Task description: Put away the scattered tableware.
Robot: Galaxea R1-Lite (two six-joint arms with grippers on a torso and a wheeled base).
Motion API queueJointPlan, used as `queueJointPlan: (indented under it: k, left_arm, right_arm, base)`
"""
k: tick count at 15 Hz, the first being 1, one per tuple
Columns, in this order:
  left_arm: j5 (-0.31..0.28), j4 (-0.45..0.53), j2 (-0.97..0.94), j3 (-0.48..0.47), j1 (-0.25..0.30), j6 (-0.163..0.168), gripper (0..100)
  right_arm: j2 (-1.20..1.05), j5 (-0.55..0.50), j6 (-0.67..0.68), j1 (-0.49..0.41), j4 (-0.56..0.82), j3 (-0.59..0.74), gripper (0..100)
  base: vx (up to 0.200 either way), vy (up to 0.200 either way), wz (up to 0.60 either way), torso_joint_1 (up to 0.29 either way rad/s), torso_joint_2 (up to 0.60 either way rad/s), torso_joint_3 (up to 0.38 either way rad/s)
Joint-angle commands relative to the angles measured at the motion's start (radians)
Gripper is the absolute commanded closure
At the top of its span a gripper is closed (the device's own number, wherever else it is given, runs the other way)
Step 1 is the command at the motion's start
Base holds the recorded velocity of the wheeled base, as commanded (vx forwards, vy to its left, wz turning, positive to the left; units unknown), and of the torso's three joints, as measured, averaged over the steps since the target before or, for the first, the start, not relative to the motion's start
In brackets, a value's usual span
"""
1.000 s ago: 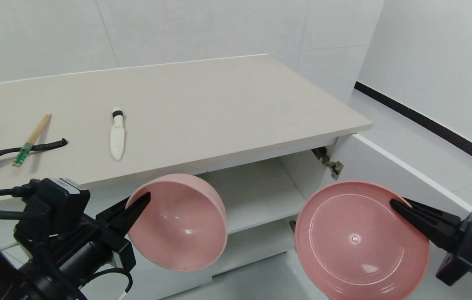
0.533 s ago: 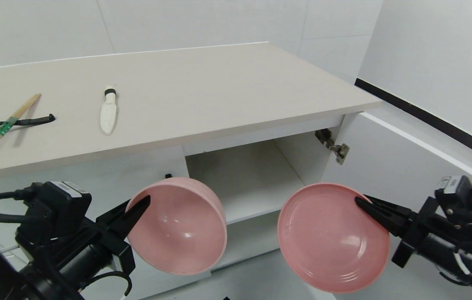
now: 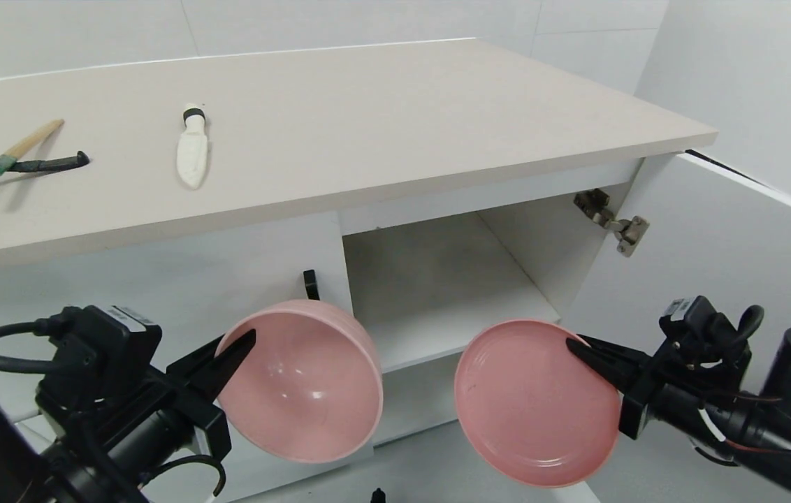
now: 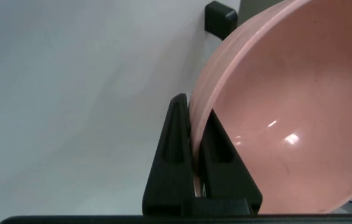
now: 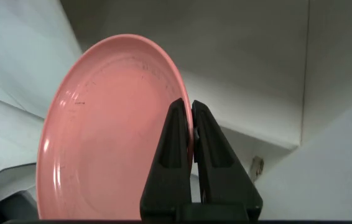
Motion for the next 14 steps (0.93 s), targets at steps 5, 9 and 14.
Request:
queueJointPlan:
  k: [5,9,14]
  left_arm:
    - [-0.001,-0.006,-0.004,0.025,-0.003,0.035,100]
    - [0.001,-0.017,-0.007,0.033,-0.018,0.061,100]
    - [-0.001,-0.069,-0.007,0.035,-0.018,0.061,100]
  right_arm:
    - [0.089,0.002,-0.002,-0.03,-0.002,-0.089,100]
    - [0.158,0.003,-0.016,-0.026,-0.002,-0.136,100]
    - [0.233,0.005,-0.002,-0.015,-0.002,-0.285,100]
  base:
    - [0.08,-0.08,0.0,-0.007,0.03,0.044]
    - [0.0,0.0,0.0,0.0,0.0,0.025]
    - [0.0,0.0,0.0,0.0,0.0,0.0]
